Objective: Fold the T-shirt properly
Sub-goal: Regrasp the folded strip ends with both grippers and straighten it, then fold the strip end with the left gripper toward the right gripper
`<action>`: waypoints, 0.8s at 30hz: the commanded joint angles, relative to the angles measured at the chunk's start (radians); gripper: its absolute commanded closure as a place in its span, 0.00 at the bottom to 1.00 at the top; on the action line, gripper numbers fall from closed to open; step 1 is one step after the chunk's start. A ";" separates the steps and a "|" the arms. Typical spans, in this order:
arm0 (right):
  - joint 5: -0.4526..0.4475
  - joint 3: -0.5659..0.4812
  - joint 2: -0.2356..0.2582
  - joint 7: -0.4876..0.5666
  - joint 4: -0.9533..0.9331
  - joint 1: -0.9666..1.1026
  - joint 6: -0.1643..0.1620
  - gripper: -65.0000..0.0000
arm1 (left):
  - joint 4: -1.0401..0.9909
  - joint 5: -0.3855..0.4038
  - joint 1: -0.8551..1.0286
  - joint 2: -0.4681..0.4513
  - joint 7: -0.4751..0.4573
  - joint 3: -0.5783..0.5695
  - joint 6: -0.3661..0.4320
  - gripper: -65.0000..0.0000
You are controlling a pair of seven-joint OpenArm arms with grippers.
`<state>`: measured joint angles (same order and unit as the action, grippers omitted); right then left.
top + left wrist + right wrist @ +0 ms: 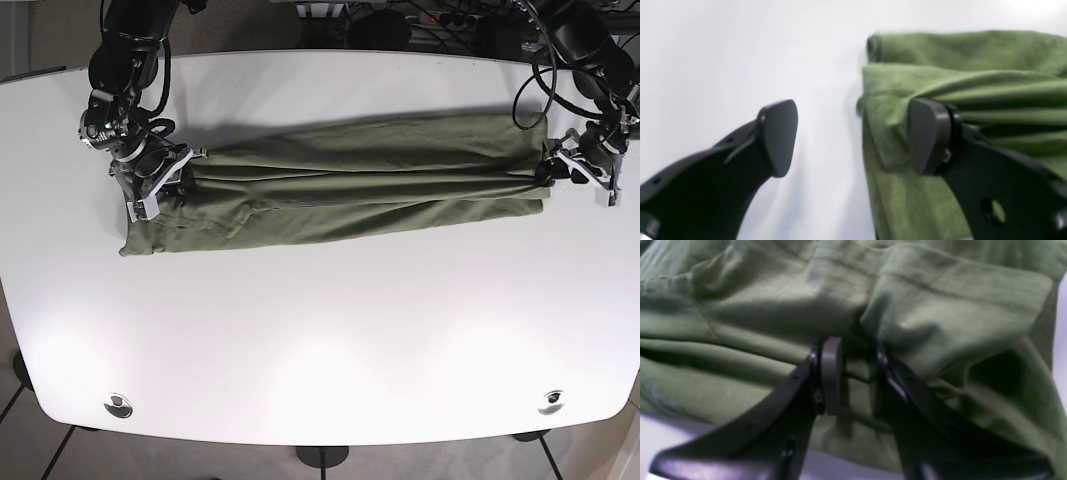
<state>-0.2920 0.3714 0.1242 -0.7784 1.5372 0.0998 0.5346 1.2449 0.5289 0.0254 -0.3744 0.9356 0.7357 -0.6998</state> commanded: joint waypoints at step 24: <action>0.004 0.005 -0.045 0.001 0.016 -0.007 -0.001 0.79 | 0.016 0.198 0.044 -0.016 0.119 -0.101 0.002 0.88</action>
<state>-0.2928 0.3733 0.0746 -0.7658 1.5394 0.0994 0.5289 1.2472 0.7265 0.0757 -0.3698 1.0515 0.6312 -0.6964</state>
